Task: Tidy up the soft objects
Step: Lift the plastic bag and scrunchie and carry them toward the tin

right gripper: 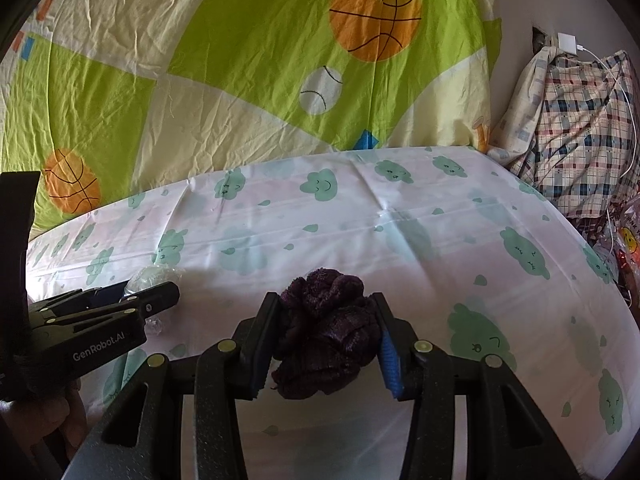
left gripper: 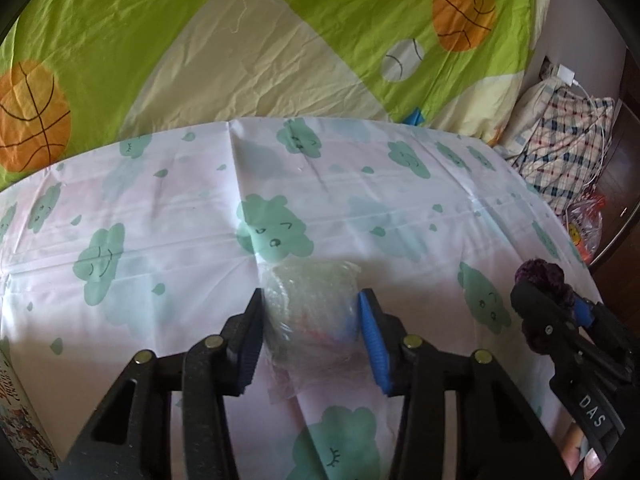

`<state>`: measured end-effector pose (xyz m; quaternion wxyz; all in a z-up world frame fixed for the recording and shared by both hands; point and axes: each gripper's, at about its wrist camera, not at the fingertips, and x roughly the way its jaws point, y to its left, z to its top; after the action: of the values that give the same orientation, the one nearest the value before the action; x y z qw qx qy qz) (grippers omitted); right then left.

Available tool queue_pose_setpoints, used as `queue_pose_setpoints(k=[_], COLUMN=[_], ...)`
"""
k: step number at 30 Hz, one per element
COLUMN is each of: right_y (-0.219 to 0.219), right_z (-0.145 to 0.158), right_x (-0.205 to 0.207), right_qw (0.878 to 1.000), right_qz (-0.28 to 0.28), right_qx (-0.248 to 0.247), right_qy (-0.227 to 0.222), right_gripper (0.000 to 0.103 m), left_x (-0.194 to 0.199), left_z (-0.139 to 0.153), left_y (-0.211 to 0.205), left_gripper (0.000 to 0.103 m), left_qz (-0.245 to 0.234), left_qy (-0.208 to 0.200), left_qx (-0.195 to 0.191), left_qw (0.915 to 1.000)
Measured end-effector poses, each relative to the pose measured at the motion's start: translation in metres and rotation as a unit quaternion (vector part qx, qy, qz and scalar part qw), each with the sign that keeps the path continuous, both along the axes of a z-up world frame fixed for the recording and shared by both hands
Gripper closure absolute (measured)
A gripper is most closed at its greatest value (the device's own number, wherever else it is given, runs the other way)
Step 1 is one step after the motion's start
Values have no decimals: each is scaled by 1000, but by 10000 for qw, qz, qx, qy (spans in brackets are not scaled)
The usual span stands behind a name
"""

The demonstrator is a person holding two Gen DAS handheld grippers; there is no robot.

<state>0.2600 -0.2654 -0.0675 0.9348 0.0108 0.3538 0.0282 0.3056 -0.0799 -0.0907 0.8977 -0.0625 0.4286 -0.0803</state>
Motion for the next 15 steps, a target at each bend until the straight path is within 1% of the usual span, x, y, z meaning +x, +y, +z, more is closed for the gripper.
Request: queue_pose_setpoints(k=[4, 5, 10, 15], right_y=[-2, -3, 0, 10], right_z=[1, 1, 2, 6], right_x=[-1, -2, -7, -16], right_qw=[9999, 9999, 9994, 9987], right_qz=[3, 4, 178, 361], right_qx=[106, 135, 295, 268], right_qy=[-40, -49, -86, -254], right_gripper=[56, 56, 56, 56], left_x=[-7, -10, -30, -51], left_z=[1, 2, 8, 15], left_y=[6, 6, 12, 18], left_gripper=[61, 64, 64, 64], left_qz=[19, 21, 120, 290], left_qy=[-48, -75, -300, -590], left_qx=[-71, -54, 76, 181], left_qw=[10000, 10000, 9994, 9977])
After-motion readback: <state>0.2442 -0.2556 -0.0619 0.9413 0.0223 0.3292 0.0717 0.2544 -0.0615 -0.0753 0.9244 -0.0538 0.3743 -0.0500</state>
